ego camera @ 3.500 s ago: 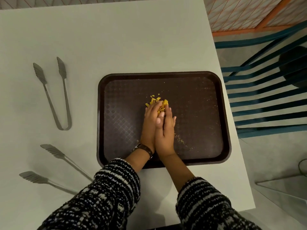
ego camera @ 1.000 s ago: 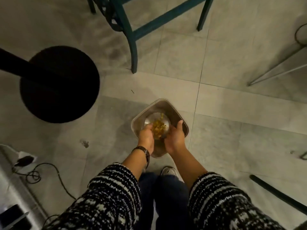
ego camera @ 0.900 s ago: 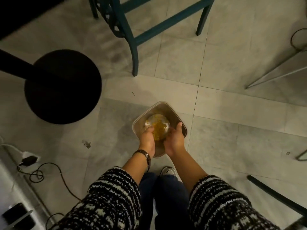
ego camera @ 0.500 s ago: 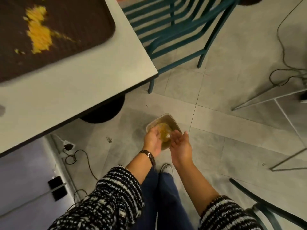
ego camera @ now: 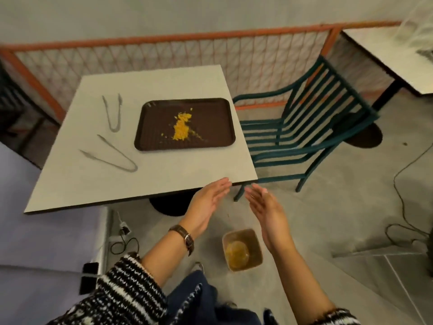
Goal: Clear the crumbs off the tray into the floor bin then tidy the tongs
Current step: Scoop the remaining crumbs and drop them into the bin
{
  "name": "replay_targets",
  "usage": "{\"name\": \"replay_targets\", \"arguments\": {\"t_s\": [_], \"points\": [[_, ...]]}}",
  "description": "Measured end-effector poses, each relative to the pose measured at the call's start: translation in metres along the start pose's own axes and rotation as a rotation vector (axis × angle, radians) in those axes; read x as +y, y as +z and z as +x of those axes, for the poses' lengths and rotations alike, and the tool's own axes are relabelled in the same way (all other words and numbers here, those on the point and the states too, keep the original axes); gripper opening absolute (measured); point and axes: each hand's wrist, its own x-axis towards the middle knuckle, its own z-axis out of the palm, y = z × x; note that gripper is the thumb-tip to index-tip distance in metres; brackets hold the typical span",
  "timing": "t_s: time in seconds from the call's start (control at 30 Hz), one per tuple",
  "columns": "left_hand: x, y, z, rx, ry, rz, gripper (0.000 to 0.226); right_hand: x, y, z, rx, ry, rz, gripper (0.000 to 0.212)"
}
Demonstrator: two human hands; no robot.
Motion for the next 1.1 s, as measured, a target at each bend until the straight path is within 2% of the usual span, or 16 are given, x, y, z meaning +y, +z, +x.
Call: {"name": "replay_targets", "arguments": {"t_s": [0.13, 0.4, 0.67, 0.8, 0.97, 1.1], "points": [[0.024, -0.036, 0.0, 0.096, 0.049, -0.024, 0.038, -0.006, 0.044, 0.024, -0.091, -0.082, -0.179, 0.032], [0.048, -0.129, 0.069, 0.302, 0.044, -0.056, 0.033, 0.023, 0.138, 0.108, -0.199, -0.028, -0.43, 0.021], [0.08, -0.217, 0.195, 0.45, -0.005, 0.138, 0.033, 0.043, 0.195, 0.231, -0.054, 0.008, -0.778, 0.037], [0.085, -0.248, 0.242, 0.441, 0.005, 0.345, 0.038, 0.056, 0.198, 0.28, -0.048, 0.032, -0.987, 0.053], [0.079, -0.265, 0.275, 0.405, 0.009, 0.433, 0.042, 0.068, 0.197, 0.329, -0.02, 0.115, -1.277, 0.065], [0.061, -0.275, 0.287, 0.362, -0.006, 0.553, 0.054, 0.085, 0.21, 0.357, 0.11, 0.199, -1.491, 0.076]]}}
